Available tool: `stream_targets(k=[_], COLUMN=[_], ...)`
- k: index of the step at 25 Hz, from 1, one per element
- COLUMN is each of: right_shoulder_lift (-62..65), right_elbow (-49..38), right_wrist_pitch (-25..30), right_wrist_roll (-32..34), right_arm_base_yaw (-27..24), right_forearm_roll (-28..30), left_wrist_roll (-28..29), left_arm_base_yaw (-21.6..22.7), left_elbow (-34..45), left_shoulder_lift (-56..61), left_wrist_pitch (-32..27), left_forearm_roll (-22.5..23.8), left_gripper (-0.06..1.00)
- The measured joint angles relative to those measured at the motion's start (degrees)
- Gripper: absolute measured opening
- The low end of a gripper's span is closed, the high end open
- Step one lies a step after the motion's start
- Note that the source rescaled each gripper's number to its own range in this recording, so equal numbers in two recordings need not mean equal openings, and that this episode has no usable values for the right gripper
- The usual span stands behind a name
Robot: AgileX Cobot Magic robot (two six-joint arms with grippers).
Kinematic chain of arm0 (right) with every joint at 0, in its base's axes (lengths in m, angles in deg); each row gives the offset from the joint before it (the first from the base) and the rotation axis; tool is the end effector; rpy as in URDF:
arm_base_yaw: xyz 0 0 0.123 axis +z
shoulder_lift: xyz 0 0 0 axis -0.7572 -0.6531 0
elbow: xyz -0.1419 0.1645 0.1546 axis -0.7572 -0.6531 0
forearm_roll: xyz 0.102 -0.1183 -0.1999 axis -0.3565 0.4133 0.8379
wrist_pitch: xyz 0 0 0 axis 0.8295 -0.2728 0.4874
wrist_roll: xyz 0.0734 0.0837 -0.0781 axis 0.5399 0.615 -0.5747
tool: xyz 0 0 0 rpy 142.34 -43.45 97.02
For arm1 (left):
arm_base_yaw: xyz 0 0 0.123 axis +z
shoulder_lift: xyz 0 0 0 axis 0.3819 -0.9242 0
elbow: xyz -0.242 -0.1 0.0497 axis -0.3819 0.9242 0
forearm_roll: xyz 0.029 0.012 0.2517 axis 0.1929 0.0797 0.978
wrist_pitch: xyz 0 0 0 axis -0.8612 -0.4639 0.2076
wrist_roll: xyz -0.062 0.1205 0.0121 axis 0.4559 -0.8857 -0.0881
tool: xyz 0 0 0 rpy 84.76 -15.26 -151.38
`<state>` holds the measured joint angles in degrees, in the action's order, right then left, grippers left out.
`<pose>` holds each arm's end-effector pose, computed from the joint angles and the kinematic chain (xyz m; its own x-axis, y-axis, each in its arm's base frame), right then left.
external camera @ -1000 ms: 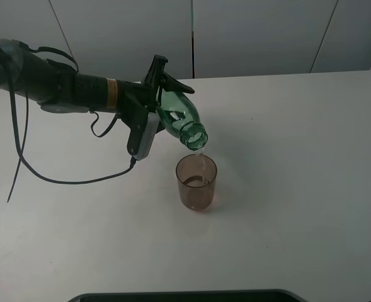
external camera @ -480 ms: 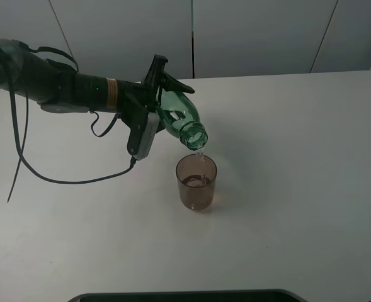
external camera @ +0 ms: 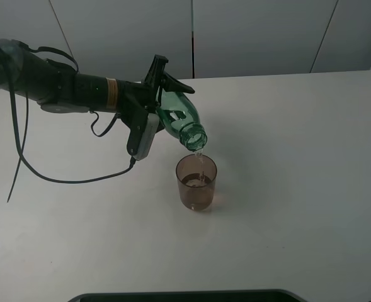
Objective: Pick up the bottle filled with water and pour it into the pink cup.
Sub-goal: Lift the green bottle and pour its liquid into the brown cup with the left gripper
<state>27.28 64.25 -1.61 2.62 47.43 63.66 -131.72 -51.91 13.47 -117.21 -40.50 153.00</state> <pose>0.0506 -0.0025 0.2564 -0.4771 0.1225 -0.8703 0.0887 0.9919 0.0910 0.3213 -0.2853 0.0907 0.9514 0.2871 -0.1113 0.2139 -0.3563 0.9096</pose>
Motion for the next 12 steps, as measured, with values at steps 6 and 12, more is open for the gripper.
stream_targets(k=[6,12], right_shoulder_lift=[0.0,0.0], right_elbow=[0.0,0.0], right_wrist_pitch=[0.0,0.0], right_wrist_roll=[0.0,0.0], right_arm_base_yaw=[0.0,0.0], right_forearm_roll=[0.0,0.0], left_wrist_roll=[-0.1,-0.6], left_arm_base_yaw=[0.0,0.0], left_elbow=[0.0,0.0], left_shoulder_lift=[0.0,0.0], left_wrist_pitch=[0.0,0.0], left_forearm_roll=[0.0,0.0], left_gripper=[0.01,0.01])
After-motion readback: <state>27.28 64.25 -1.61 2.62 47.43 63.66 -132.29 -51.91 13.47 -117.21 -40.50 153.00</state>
